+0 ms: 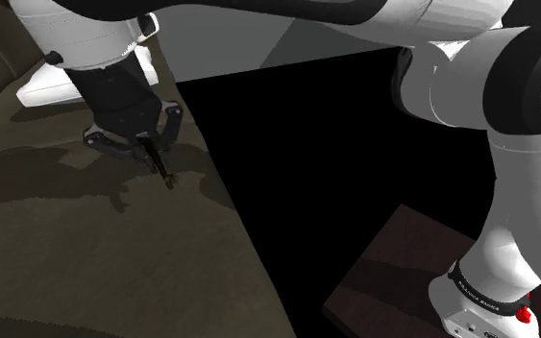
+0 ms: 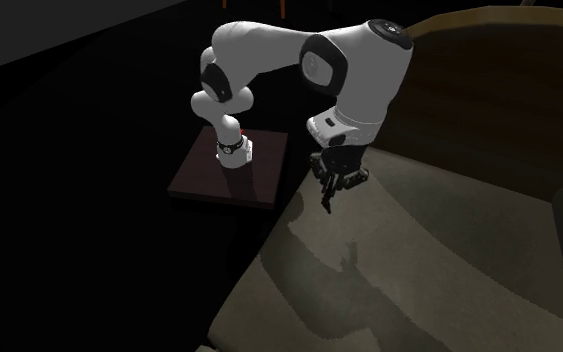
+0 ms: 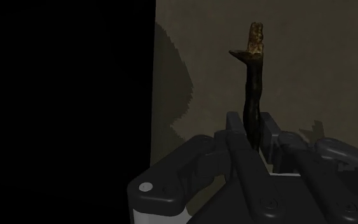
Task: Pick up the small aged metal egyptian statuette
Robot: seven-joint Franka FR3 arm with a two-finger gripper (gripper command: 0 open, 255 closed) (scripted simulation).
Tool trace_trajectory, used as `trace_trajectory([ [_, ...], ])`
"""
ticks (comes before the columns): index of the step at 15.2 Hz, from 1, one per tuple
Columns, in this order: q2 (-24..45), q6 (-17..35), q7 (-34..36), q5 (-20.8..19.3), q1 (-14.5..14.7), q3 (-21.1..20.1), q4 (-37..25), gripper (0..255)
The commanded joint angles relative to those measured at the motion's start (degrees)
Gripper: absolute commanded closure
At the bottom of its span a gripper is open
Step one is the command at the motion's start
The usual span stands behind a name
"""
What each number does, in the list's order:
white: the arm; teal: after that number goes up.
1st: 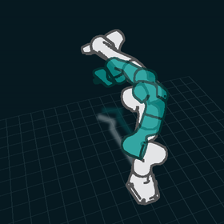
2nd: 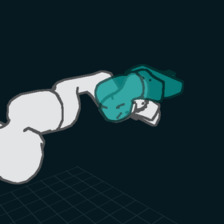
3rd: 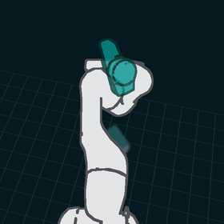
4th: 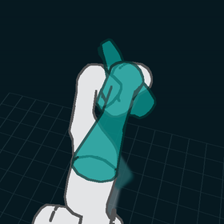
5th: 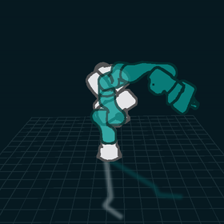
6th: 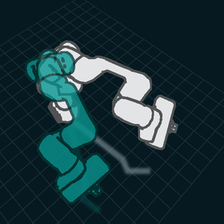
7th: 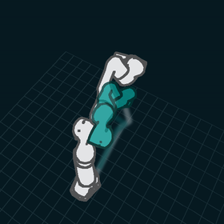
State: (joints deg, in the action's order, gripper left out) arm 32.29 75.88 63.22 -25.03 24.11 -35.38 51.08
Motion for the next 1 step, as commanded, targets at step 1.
trace_trajectory([
  [1,0.41,-0.71,-0.10,-0.23,0.46,0.10,-1.15,255],
])
